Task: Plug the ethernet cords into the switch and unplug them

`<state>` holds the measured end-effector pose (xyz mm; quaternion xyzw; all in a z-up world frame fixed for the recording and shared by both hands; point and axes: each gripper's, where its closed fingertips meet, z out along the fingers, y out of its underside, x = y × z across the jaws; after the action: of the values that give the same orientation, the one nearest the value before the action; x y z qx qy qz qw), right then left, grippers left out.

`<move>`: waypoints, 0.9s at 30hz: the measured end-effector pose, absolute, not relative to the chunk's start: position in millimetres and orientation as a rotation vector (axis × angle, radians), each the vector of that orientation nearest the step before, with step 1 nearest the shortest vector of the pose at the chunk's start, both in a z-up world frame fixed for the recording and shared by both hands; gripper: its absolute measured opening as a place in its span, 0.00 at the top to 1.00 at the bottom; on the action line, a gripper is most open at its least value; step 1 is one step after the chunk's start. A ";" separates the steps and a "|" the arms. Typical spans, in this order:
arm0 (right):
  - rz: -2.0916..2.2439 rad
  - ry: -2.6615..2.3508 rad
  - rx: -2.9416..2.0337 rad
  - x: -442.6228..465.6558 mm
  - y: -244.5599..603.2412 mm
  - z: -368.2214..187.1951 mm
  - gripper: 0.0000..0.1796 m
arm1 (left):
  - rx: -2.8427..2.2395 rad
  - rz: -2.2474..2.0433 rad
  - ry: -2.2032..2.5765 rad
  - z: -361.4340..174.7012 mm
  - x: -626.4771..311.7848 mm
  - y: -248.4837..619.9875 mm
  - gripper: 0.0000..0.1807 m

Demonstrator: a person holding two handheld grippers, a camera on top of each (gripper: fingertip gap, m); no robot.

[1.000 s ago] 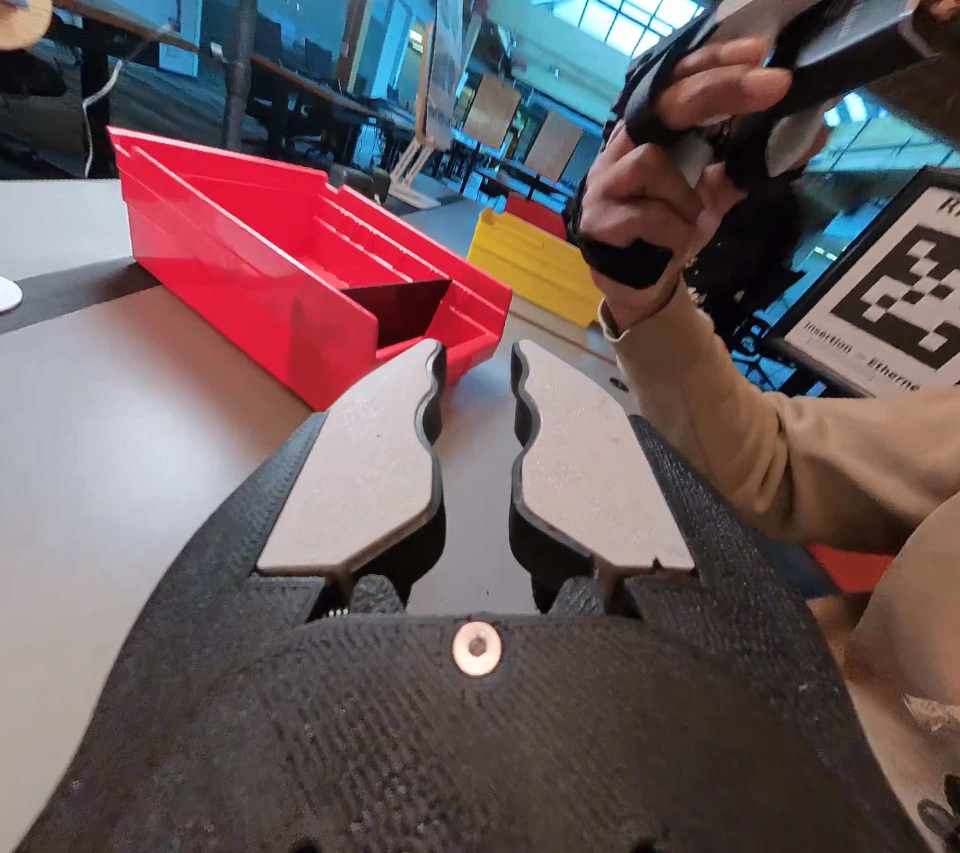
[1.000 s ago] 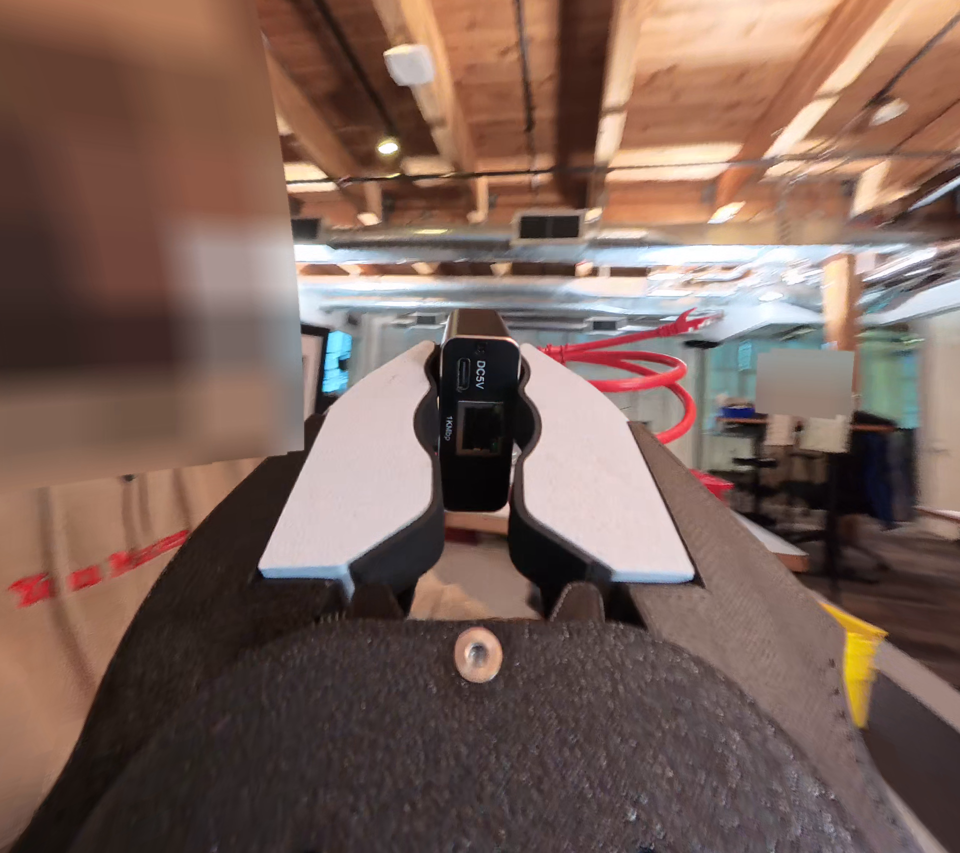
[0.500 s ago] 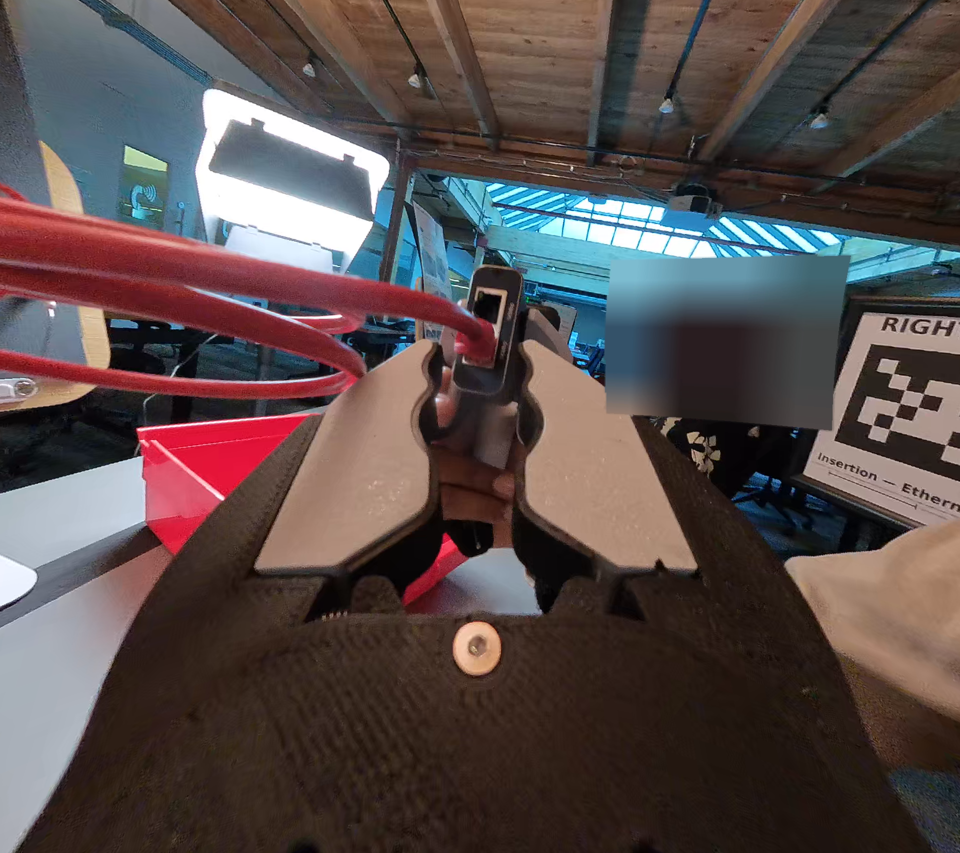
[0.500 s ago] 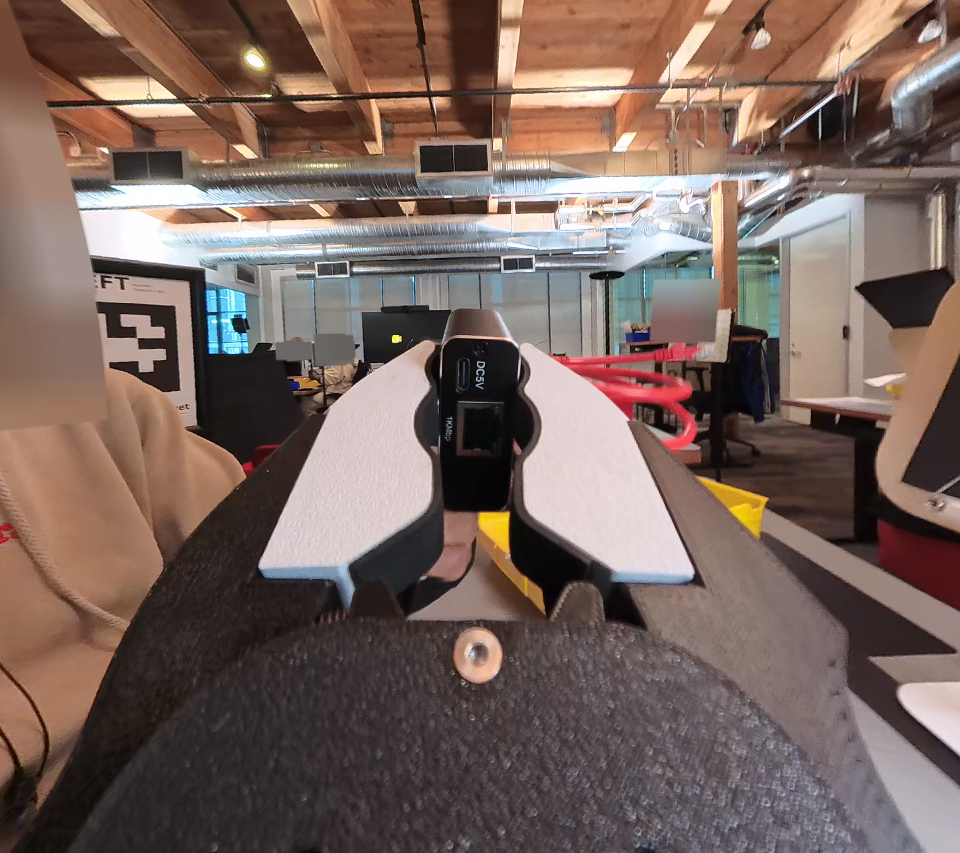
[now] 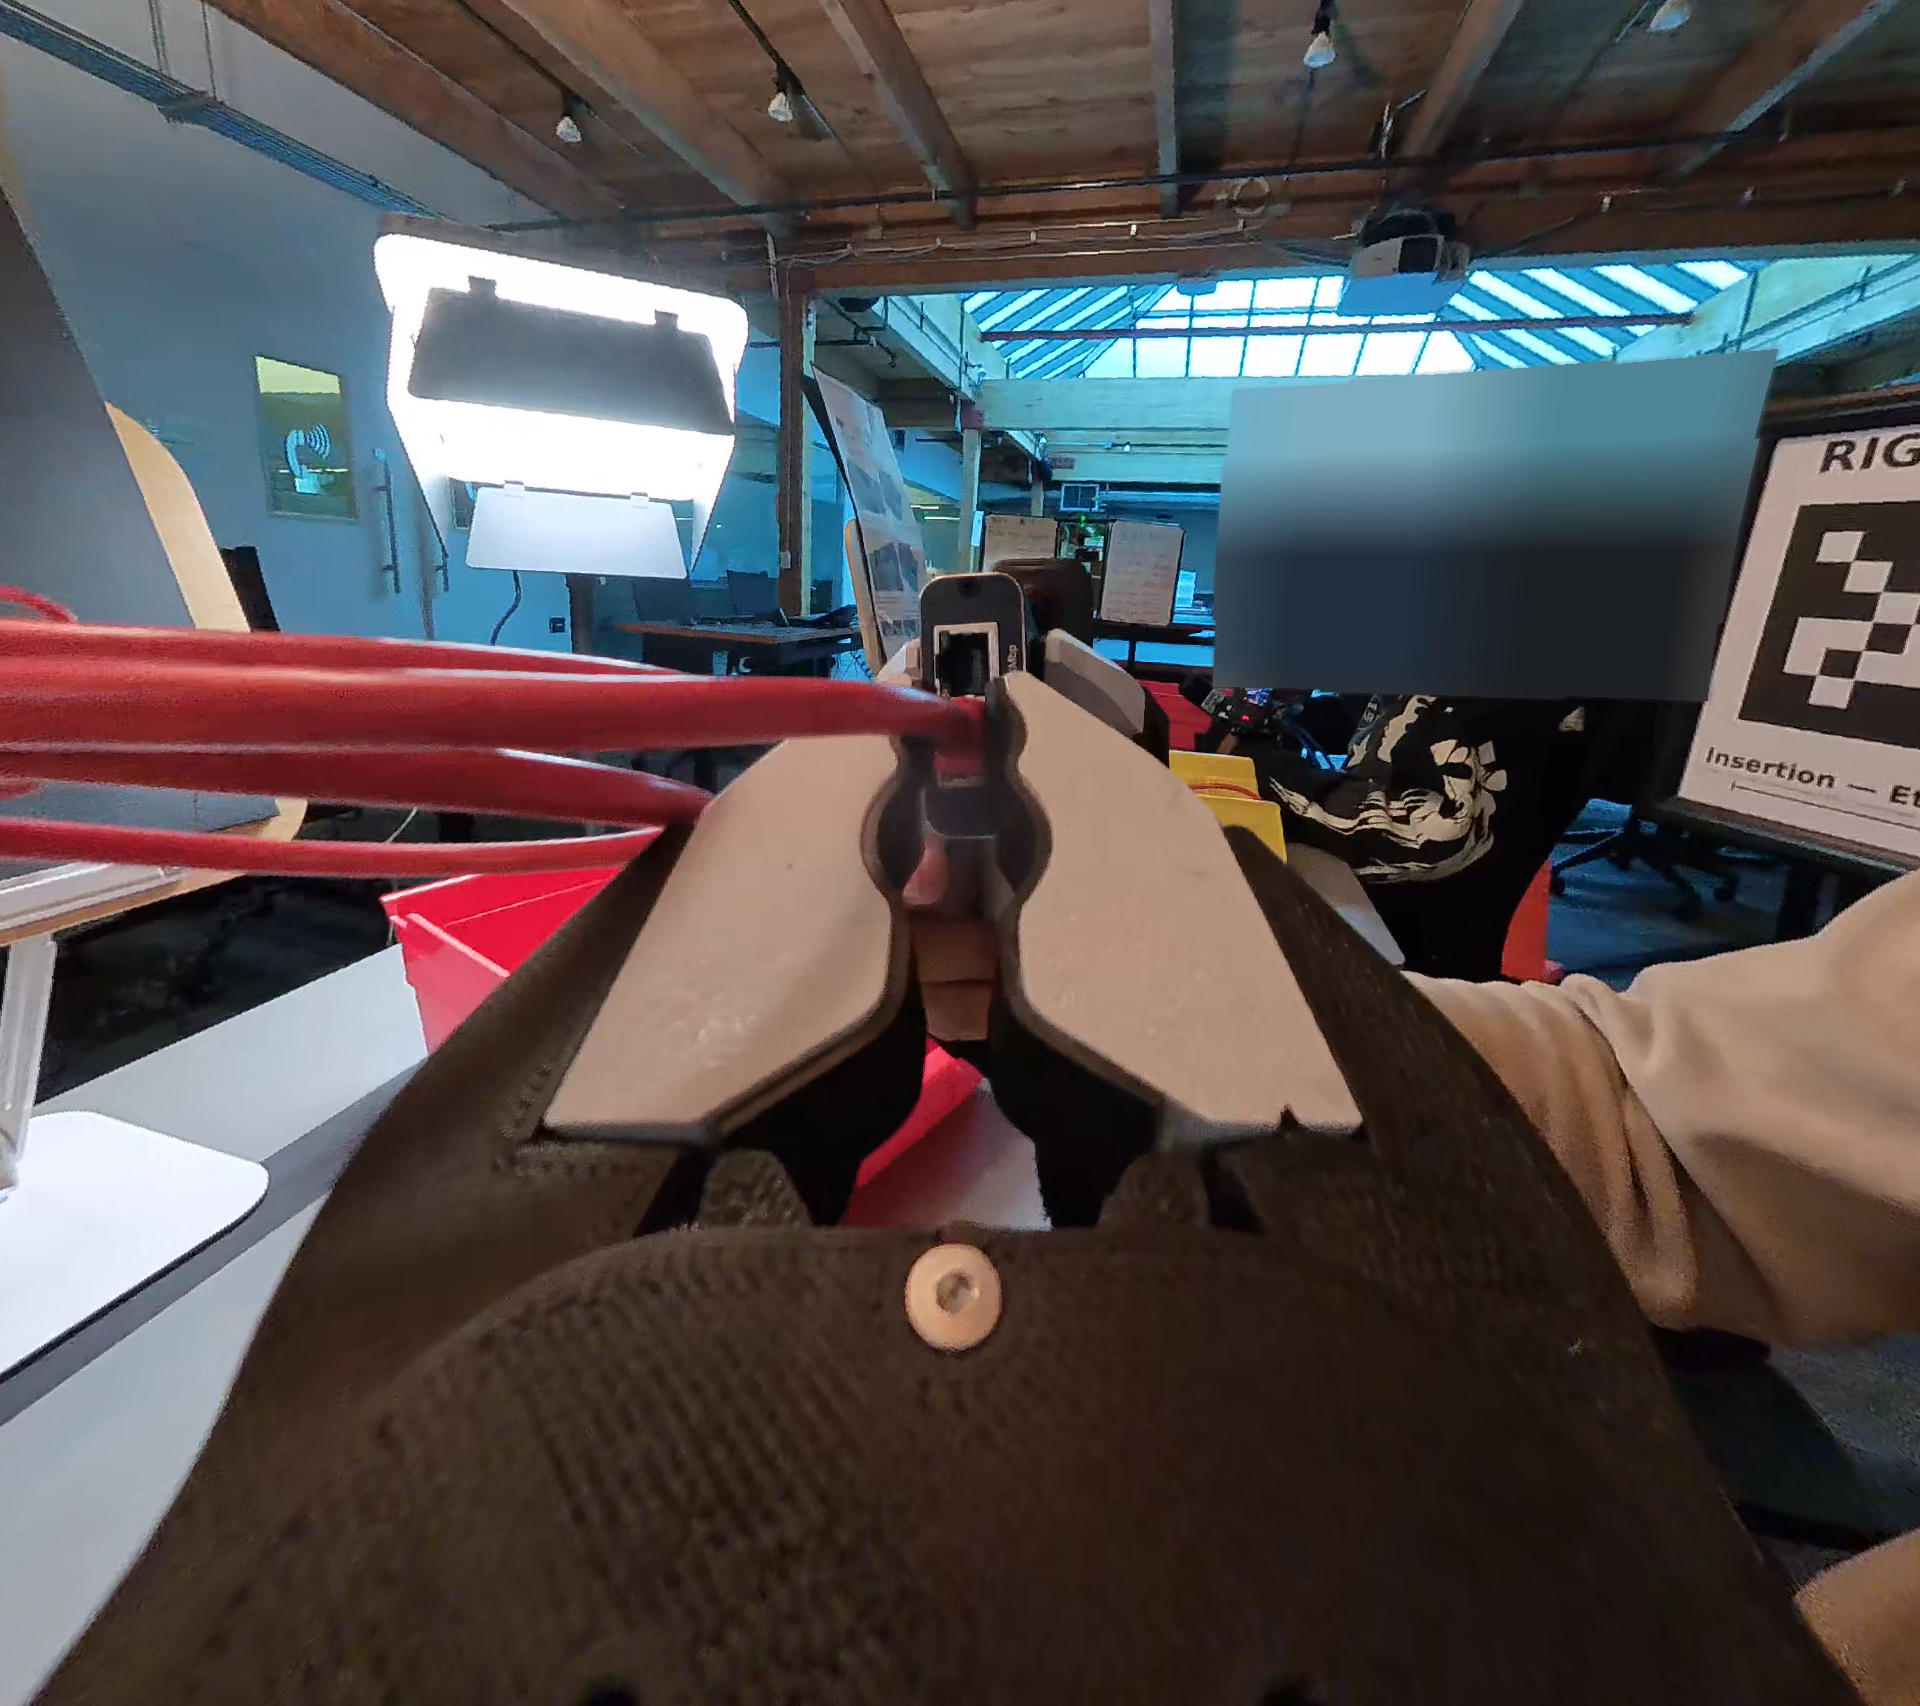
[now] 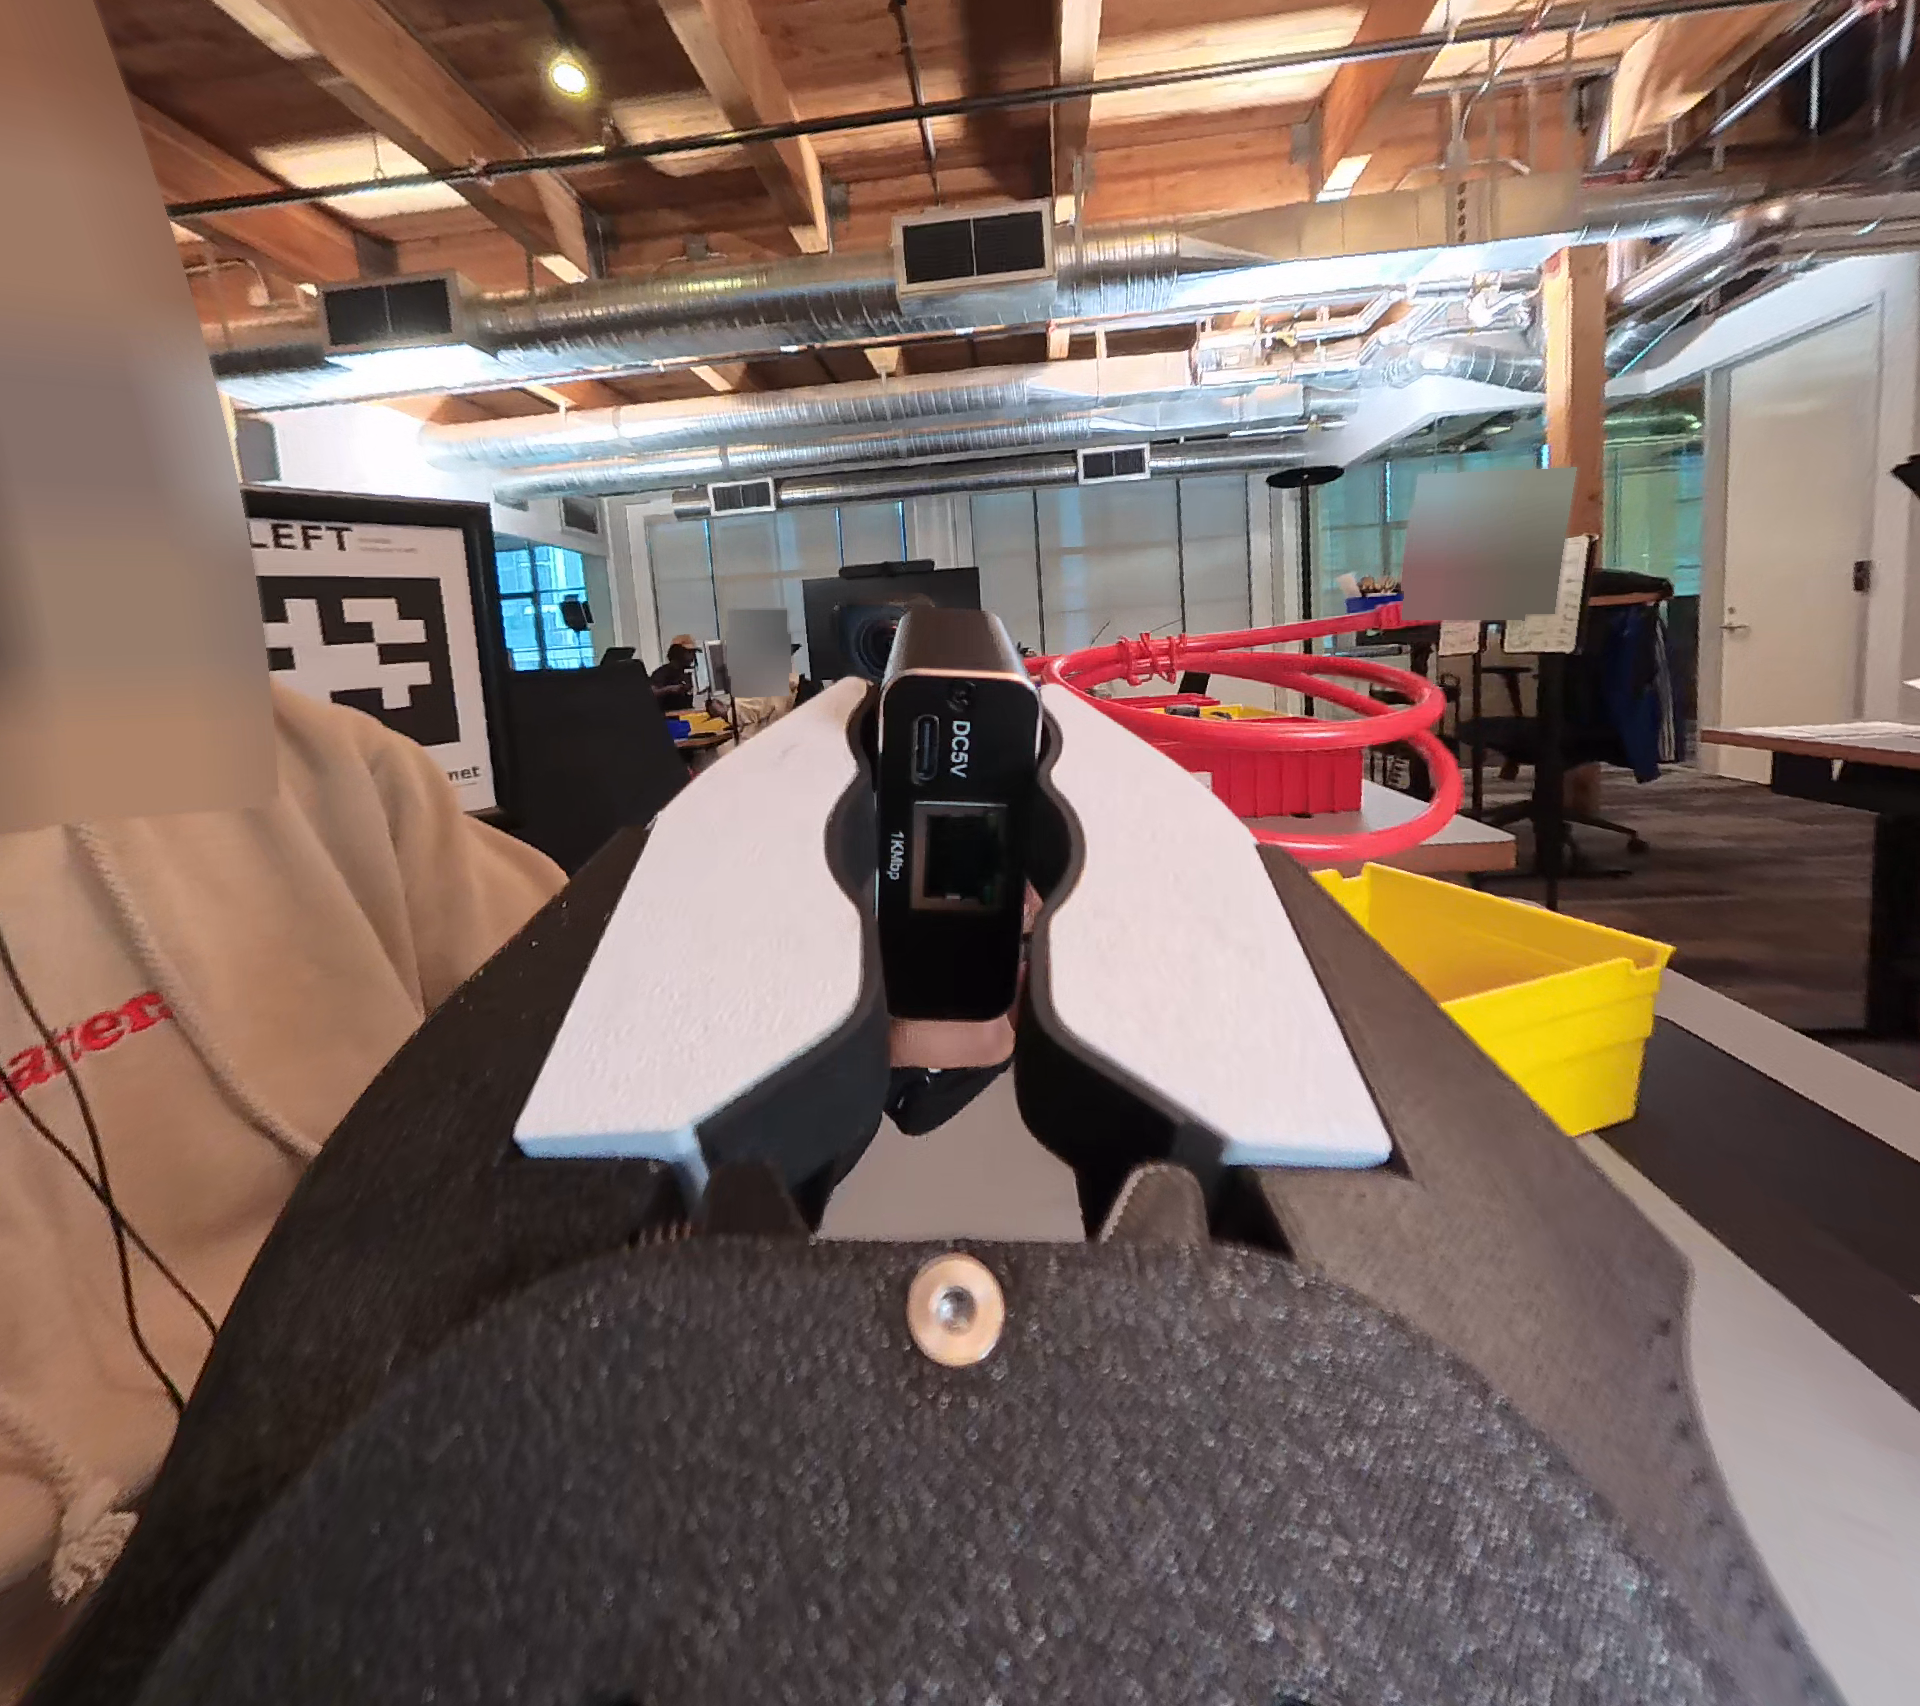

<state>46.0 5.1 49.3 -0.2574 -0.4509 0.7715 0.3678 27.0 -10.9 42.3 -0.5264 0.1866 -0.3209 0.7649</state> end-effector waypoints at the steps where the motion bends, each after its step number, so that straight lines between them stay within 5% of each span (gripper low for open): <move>1: 1.994 -1.160 -0.659 46.3 3.8 48.5 0.86 | -1.136 -0.709 0.405 41.5 27.2 -11.7 0.95; 15: 1.946 -1.120 -0.596 48.2 -4.4 60.4 0.86 | -1.083 -0.672 0.466 51.2 29.3 -22.3 0.94; 23: 1.855 -1.155 -0.544 56.5 -6.1 65.8 0.86 | -1.234 -0.682 0.585 33.7 42.4 -18.4 0.78; 27: 1.830 -1.218 -0.551 48.3 -15.8 57.2 0.86 | -1.229 -0.652 0.584 31.6 44.5 -17.7 0.84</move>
<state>48.3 -15.8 57.2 -0.2201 -0.4868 0.7313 0.4241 44.5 -17.7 31.6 -0.5579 0.2649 -0.2958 0.7288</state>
